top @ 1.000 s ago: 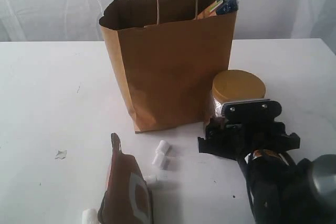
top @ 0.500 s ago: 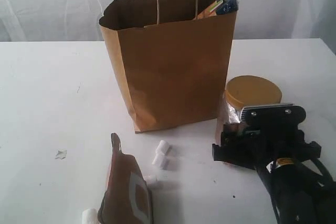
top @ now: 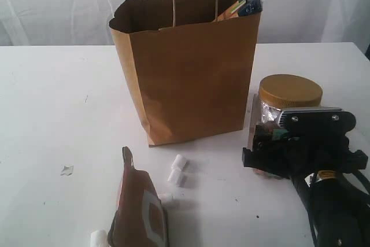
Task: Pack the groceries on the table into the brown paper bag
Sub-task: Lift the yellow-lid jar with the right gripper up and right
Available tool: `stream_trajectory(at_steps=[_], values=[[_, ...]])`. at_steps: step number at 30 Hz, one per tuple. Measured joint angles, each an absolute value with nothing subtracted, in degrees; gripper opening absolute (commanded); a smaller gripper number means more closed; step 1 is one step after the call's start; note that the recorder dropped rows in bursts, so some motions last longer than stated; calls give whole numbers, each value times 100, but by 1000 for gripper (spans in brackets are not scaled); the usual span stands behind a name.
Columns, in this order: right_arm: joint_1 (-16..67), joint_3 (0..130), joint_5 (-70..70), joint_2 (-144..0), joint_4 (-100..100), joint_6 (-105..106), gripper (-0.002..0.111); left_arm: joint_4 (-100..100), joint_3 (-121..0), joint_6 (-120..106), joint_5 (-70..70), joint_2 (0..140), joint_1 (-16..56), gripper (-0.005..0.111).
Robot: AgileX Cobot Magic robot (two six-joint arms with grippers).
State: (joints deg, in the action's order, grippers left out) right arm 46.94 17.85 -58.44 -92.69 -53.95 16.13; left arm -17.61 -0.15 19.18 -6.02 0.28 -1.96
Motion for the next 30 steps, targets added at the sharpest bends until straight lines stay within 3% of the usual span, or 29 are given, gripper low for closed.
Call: stream_trajectory(at_steps=[18,25,30], values=[[4694,1749,-5799,-8056,-5636,2317,0,-1761,-15,1918,-602,28,-196,0],[4664,1773,-4773,-6593,-5687,2926,0,-1761,-15,1918,-602,28,-196,0],[4117,2377,-4224,-6058,-5722,3982,0,-1761,-15,1918,-602,28,-196,0]])
